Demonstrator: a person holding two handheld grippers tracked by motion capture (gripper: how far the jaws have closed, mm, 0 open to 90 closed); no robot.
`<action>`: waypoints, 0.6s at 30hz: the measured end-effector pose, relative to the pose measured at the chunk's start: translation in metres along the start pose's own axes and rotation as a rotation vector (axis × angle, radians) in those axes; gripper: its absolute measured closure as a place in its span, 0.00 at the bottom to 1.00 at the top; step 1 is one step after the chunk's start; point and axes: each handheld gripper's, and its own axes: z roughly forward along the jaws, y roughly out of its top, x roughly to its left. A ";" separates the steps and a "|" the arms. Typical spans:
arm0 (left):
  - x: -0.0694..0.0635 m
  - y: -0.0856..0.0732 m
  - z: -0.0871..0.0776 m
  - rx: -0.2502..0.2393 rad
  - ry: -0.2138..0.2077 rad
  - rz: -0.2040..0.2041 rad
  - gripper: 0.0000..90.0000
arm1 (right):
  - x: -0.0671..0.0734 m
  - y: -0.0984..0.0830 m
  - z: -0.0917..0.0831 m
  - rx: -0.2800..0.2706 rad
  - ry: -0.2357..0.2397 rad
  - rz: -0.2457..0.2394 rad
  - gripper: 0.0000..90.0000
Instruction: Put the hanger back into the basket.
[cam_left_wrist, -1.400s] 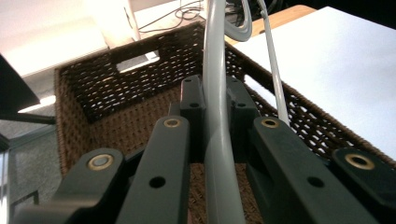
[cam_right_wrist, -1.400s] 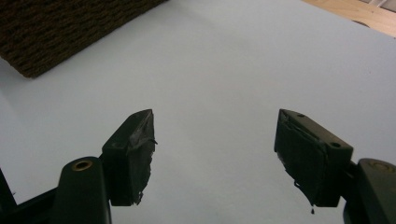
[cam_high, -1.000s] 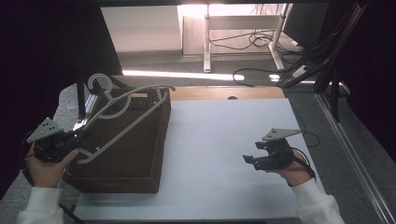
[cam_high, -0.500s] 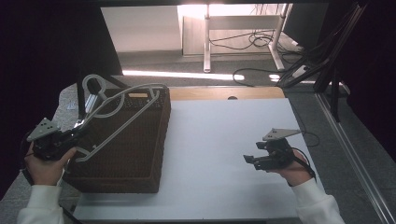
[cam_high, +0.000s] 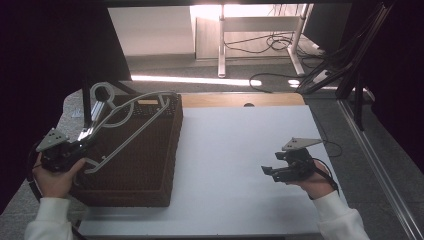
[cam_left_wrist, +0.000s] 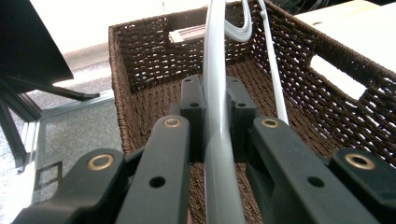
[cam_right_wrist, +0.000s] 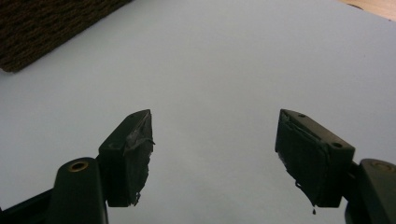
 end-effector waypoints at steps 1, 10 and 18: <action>0.001 -0.001 0.001 0.003 0.000 0.000 0.90 | -0.001 0.000 0.000 0.001 -0.001 -0.001 0.31; 0.001 -0.002 0.007 0.033 -0.032 0.046 0.88 | -0.002 -0.001 0.000 0.003 -0.007 0.008 0.31; -0.006 0.000 0.004 0.069 -0.043 0.030 0.49 | -0.003 -0.001 0.000 0.005 -0.010 0.006 0.31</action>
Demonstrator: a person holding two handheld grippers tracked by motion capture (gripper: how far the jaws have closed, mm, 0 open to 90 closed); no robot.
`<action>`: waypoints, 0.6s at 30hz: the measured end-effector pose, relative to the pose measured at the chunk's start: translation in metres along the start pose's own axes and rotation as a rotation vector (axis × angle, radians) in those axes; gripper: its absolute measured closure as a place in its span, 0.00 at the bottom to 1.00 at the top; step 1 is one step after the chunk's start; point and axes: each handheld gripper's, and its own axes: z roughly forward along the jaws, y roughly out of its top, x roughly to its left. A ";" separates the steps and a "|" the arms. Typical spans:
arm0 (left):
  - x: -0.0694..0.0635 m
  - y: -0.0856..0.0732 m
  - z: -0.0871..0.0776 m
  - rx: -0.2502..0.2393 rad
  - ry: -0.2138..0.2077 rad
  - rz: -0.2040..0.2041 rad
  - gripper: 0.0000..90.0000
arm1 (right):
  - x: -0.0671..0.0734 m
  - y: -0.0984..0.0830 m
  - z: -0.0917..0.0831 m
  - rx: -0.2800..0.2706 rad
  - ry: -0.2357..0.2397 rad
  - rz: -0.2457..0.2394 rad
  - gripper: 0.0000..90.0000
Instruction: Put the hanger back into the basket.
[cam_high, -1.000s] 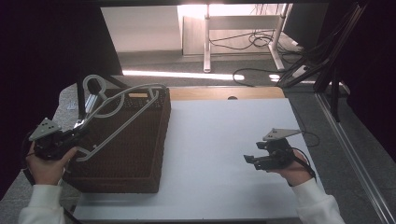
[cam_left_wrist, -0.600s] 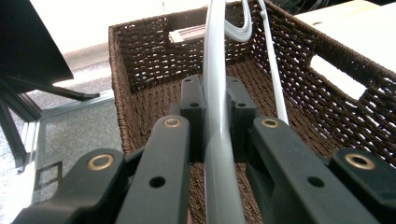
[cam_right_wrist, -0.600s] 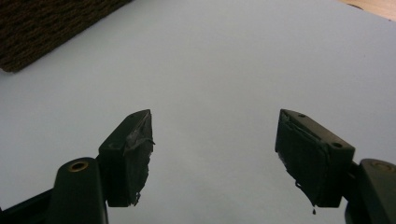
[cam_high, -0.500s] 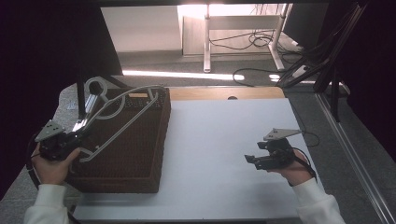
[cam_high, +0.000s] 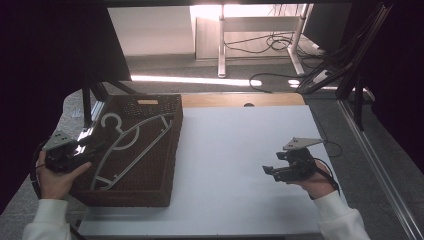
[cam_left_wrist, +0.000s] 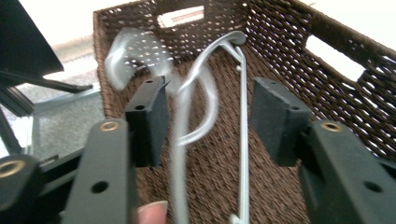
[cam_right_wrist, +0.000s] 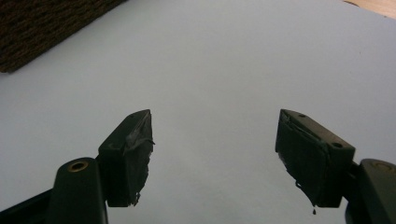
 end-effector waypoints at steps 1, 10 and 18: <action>-0.001 0.000 0.000 0.005 -0.006 0.002 0.48 | 0.000 0.000 0.000 -0.002 0.000 0.002 0.31; -0.025 0.010 0.006 0.032 -0.110 -0.005 0.42 | -0.001 0.001 0.002 0.000 0.009 0.004 0.31; -0.047 0.022 0.013 0.028 -0.188 -0.024 0.40 | -0.007 0.001 0.001 -0.063 -0.006 0.002 0.31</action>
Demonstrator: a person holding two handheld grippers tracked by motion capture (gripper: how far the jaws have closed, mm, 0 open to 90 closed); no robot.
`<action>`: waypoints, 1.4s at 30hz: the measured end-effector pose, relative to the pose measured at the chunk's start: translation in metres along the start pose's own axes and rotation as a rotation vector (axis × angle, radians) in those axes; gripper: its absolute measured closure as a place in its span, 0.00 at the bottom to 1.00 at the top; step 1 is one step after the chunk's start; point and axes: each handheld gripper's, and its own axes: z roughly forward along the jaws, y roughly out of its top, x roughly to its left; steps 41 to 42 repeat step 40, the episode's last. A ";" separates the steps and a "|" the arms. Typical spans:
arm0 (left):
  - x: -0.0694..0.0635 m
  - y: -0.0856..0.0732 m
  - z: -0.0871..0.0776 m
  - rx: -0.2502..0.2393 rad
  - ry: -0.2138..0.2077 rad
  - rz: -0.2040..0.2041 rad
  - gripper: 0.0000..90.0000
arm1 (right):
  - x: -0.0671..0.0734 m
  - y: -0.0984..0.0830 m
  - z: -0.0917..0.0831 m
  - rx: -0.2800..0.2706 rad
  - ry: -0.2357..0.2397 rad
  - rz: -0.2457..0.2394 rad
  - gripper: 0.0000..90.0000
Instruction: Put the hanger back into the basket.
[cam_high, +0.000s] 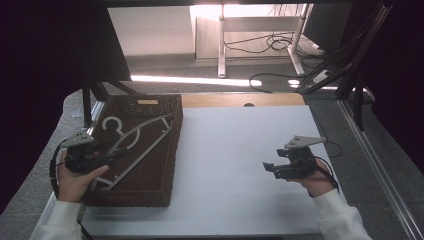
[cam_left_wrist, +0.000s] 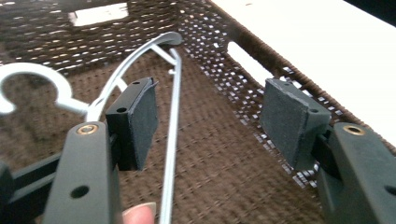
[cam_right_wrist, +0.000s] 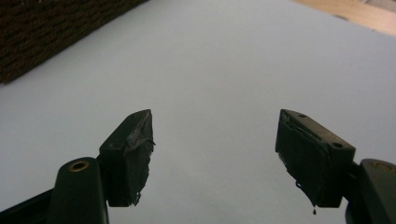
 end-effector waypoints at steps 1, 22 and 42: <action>-0.005 0.001 0.001 0.000 -0.008 0.000 0.40 | -0.001 0.001 -0.001 -0.012 -0.004 -0.001 0.31; -0.080 0.003 0.046 0.037 -0.138 0.042 0.35 | -0.010 -0.006 -0.017 -0.074 0.006 0.045 0.30; -0.081 0.000 0.043 0.011 -0.120 0.028 0.34 | -0.013 -0.011 0.001 -0.126 -0.012 0.030 0.18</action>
